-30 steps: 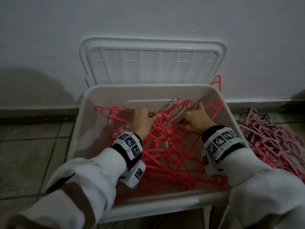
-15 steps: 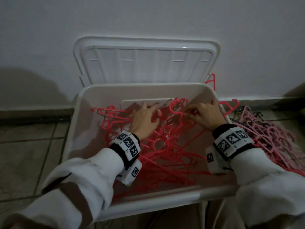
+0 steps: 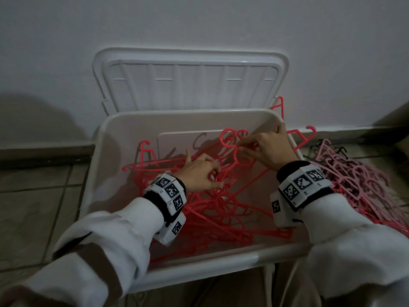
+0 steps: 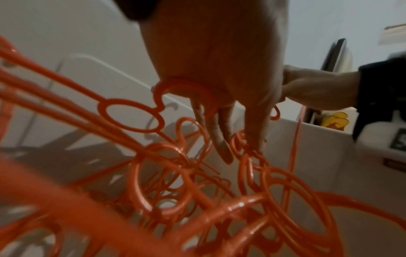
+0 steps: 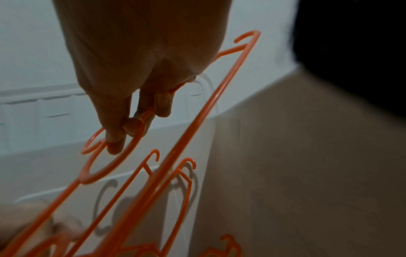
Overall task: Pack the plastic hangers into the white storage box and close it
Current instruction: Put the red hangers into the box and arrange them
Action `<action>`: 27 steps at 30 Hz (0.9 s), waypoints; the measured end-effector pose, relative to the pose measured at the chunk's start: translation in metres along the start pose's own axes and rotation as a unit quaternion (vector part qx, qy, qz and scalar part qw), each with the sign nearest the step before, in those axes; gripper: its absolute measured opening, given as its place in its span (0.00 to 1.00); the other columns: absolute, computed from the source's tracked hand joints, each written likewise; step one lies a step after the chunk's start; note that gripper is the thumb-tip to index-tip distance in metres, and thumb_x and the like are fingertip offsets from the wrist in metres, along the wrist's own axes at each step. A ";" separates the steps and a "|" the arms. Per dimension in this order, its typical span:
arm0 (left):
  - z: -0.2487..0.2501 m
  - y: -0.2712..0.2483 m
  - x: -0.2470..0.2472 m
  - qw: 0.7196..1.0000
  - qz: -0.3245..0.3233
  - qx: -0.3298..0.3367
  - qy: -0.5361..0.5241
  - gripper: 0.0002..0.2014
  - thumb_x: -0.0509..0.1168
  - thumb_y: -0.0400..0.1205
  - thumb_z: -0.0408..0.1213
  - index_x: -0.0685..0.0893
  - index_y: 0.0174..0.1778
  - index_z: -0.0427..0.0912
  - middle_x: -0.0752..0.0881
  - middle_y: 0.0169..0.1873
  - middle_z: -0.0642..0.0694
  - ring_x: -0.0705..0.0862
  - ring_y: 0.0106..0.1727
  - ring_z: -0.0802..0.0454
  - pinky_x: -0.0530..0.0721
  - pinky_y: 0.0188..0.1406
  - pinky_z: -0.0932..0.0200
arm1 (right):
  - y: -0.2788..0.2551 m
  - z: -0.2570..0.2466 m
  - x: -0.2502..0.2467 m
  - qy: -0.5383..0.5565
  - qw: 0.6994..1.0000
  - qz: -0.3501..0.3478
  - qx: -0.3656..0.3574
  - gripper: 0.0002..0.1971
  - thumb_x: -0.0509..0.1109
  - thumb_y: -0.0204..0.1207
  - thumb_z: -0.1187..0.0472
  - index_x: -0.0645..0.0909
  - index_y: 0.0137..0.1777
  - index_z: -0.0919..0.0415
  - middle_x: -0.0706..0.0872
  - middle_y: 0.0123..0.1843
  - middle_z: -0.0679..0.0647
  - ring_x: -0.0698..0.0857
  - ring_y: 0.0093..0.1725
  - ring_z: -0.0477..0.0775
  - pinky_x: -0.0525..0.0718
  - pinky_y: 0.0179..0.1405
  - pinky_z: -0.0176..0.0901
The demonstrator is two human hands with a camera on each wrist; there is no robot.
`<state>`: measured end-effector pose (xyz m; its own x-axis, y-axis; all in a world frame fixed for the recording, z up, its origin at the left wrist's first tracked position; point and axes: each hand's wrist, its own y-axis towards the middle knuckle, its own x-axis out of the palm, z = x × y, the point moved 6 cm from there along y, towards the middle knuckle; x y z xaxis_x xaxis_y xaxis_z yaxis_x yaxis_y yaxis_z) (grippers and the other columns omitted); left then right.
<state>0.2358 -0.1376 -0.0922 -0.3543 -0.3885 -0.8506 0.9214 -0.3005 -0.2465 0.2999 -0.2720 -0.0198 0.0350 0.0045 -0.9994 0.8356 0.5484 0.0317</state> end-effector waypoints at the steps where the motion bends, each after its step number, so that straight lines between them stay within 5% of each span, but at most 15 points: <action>1: -0.003 0.001 0.001 1.000 0.000 -0.001 -0.006 0.17 0.71 0.73 0.52 0.79 0.53 0.50 0.80 0.54 0.52 0.66 0.71 0.58 0.30 0.73 0.31 | -0.001 0.001 0.001 0.001 1.000 -0.004 0.003 0.13 0.62 0.79 0.44 0.82 0.60 0.40 0.89 0.56 0.45 0.84 0.56 0.51 0.52 0.59 0.48; 3: -0.006 0.002 0.001 1.000 0.009 0.000 -0.004 0.18 0.73 0.70 0.51 0.75 0.49 0.52 0.81 0.44 0.55 0.72 0.64 0.57 0.33 0.75 0.31 | -0.003 0.003 0.003 0.009 1.000 -0.007 0.011 0.13 0.62 0.79 0.46 0.81 0.61 0.41 0.89 0.56 0.47 0.84 0.57 0.51 0.53 0.62 0.48; 7: -0.002 0.000 0.001 1.000 0.014 -0.004 -0.009 0.22 0.70 0.73 0.43 0.73 0.61 0.48 0.82 0.40 0.56 0.80 0.56 0.53 0.37 0.77 0.35 | -0.006 0.005 0.006 0.024 0.998 -0.052 0.010 0.17 0.62 0.78 0.42 0.81 0.64 0.42 0.88 0.59 0.48 0.82 0.61 0.53 0.59 0.61 0.47; 10: -0.007 0.001 -0.003 0.999 0.028 0.000 -0.020 0.11 0.64 0.76 0.36 0.77 0.54 0.51 0.85 0.36 0.59 0.82 0.59 0.53 0.37 0.77 0.34 | -0.009 0.011 0.004 0.015 0.998 -0.052 0.022 0.17 0.61 0.78 0.40 0.84 0.59 0.45 0.90 0.51 0.50 0.84 0.57 0.55 0.63 0.60 0.47; 13: -0.015 0.002 -0.008 0.998 0.059 -0.017 -0.031 0.12 0.59 0.80 0.33 0.81 0.52 0.54 0.89 0.44 0.57 0.82 0.62 0.55 0.37 0.77 0.31 | -0.015 0.014 0.001 0.002 0.999 -0.019 0.047 0.18 0.61 0.78 0.41 0.87 0.55 0.49 0.90 0.48 0.54 0.85 0.54 0.58 0.62 0.63 0.49; 16: -0.010 0.001 -0.008 0.998 0.053 -0.012 -0.022 0.24 0.58 0.80 0.29 0.76 0.68 0.58 0.86 0.56 0.54 0.75 0.69 0.54 0.35 0.75 0.30 | -0.016 0.007 -0.001 0.012 0.999 -0.004 0.043 0.20 0.61 0.77 0.39 0.87 0.54 0.49 0.90 0.48 0.56 0.85 0.53 0.59 0.60 0.64 0.50; 21: -0.003 0.003 -0.001 0.994 -0.006 -0.052 -0.101 0.16 0.53 0.86 0.38 0.83 0.64 0.51 0.80 0.66 0.50 0.67 0.75 0.53 0.31 0.77 0.36 | -0.006 0.000 0.000 0.049 0.999 -0.001 0.016 0.26 0.55 0.71 0.29 0.87 0.52 0.44 0.91 0.46 0.50 0.84 0.52 0.56 0.59 0.59 0.48; 23: -0.005 0.002 -0.001 0.981 -0.008 -0.051 -0.187 0.14 0.56 0.85 0.40 0.86 0.58 0.49 0.84 0.61 0.51 0.74 0.69 0.56 0.45 0.78 0.49 | -0.005 -0.001 0.004 0.056 0.998 0.008 0.008 0.32 0.50 0.67 0.27 0.87 0.51 0.44 0.91 0.45 0.50 0.84 0.50 0.56 0.58 0.56 0.47; 25: -0.009 0.001 -0.005 0.959 -0.007 -0.042 -0.280 0.13 0.59 0.82 0.41 0.89 0.51 0.47 0.87 0.48 0.53 0.81 0.49 0.68 0.68 0.63 0.65 | -0.005 0.004 0.005 0.089 0.995 0.032 0.028 0.29 0.52 0.68 0.29 0.87 0.51 0.45 0.91 0.44 0.51 0.85 0.49 0.57 0.58 0.57 0.48; 26: -0.014 0.002 -0.006 0.956 -0.006 -0.041 -0.292 0.12 0.60 0.81 0.42 0.89 0.51 0.48 0.86 0.44 0.56 0.80 0.44 0.71 0.71 0.57 0.74 | -0.006 0.007 0.005 0.095 0.994 0.046 0.040 0.27 0.54 0.69 0.31 0.87 0.51 0.46 0.91 0.43 0.51 0.85 0.48 0.57 0.58 0.57 0.48; 27: -0.019 0.004 -0.005 0.958 -0.011 -0.047 -0.284 0.12 0.60 0.79 0.45 0.88 0.51 0.53 0.85 0.45 0.57 0.80 0.45 0.71 0.69 0.64 0.73 | -0.006 0.009 0.005 0.098 0.992 0.061 0.047 0.25 0.56 0.71 0.32 0.87 0.51 0.46 0.91 0.42 0.51 0.85 0.47 0.57 0.58 0.57 0.48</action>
<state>0.2441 -0.1205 -0.0980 -0.3782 -0.8023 -0.4618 0.9138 -0.2438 -0.3248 0.2999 -0.2834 -0.0247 0.0393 0.2342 -0.9714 0.8797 0.4529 0.1448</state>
